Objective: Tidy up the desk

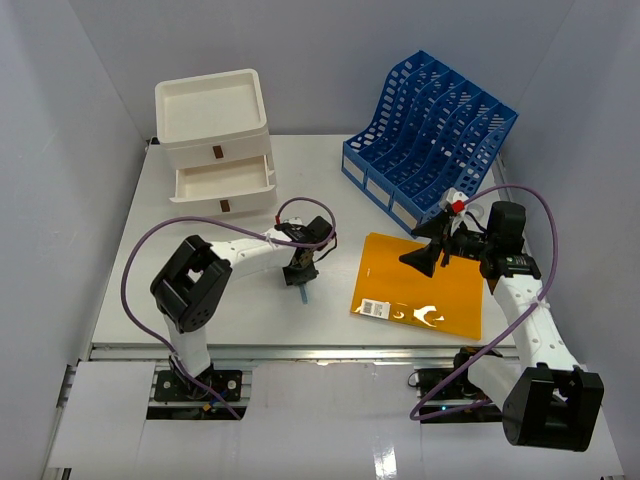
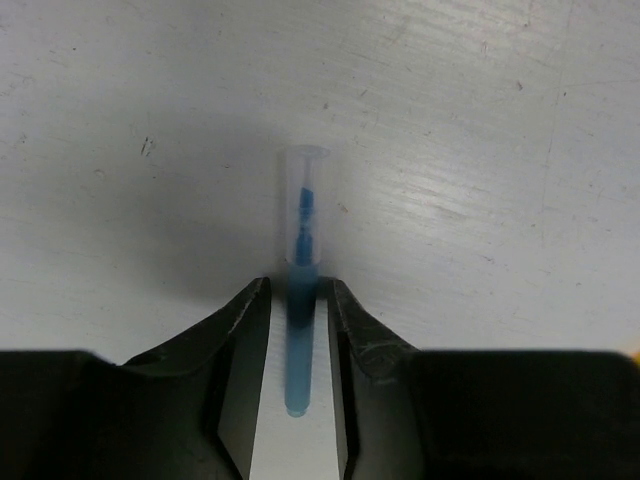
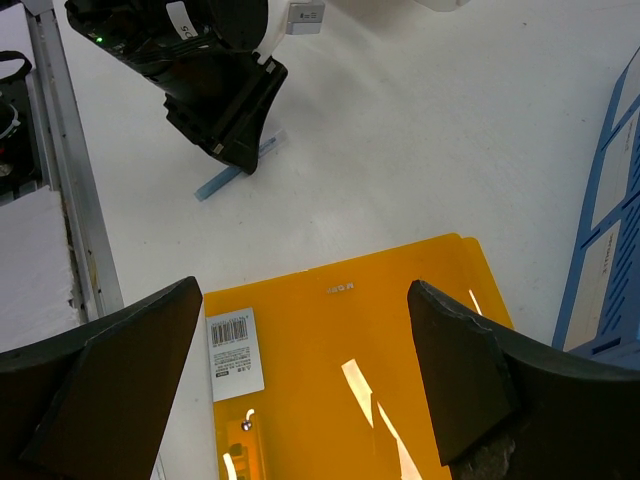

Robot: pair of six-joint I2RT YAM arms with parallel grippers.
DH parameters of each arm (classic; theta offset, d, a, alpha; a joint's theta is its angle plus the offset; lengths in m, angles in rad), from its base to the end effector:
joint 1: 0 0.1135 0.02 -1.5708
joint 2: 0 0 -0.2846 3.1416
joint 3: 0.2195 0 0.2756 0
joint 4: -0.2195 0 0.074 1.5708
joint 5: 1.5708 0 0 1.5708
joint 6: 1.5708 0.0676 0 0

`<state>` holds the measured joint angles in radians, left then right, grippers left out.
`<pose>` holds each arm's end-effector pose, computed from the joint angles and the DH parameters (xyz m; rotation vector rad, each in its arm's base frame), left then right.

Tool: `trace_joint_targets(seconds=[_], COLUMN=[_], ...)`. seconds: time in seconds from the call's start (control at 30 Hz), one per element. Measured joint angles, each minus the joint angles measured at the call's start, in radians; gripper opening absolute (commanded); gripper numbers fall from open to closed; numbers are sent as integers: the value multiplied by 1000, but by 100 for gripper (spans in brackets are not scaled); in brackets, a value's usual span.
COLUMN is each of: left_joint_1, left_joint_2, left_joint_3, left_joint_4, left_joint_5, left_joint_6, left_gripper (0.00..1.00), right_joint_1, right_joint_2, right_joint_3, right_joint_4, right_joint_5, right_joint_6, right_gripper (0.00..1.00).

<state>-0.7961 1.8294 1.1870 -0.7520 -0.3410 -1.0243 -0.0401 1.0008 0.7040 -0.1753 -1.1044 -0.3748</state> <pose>0.2738 -0.2474 0.1400 -0.3565 2.7411 0.0990 0.2364 0.0509 0.2843 -0.9346 1.6022 0.8276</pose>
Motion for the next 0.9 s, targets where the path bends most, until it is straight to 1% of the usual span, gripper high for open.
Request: trace_joint_targets(seconds=[0.2,0.23,0.3,0.4,0.5,0.6,0.73,0.8,0.9], left_joint_1=[-6,-7,-7,-1,26,116,338,463,616], left_joint_2=[-8,-17,-43,-91,-174,-258,-338,-365,-394], left_joint_3=[-11,-21,-46,-64,-57,-16,48,74,81], left_joint_4=[9,15,17,7,-1,2,48,78,153], left_joint_5=[-11,-12,-12,-14,-8,17,107,149,227], left_joint_6=[-5,-5,-4,11,52,95,141,136,70], left_gripper=[5,2,0,0,0,0,0,0,0], right_joint_1=[-5,-6,-6,-7,-11,-12,-15,-17,-19], right_joint_2=[0,0,0,0,0,0,0,0,0], right_joint_3=[0,0,-1,-3,-11,-20,-22,-25,-28], right_joint_4=[2,3,7,16,22,23,24,27,28], right_joint_5=[-1,-1,-3,-5,-6,-6,-6,-6,-6], right_joint_6=[0,0,1,1,1,1,1,1,1], right_gripper=[90,90,90,90,90,90,90,90,90])
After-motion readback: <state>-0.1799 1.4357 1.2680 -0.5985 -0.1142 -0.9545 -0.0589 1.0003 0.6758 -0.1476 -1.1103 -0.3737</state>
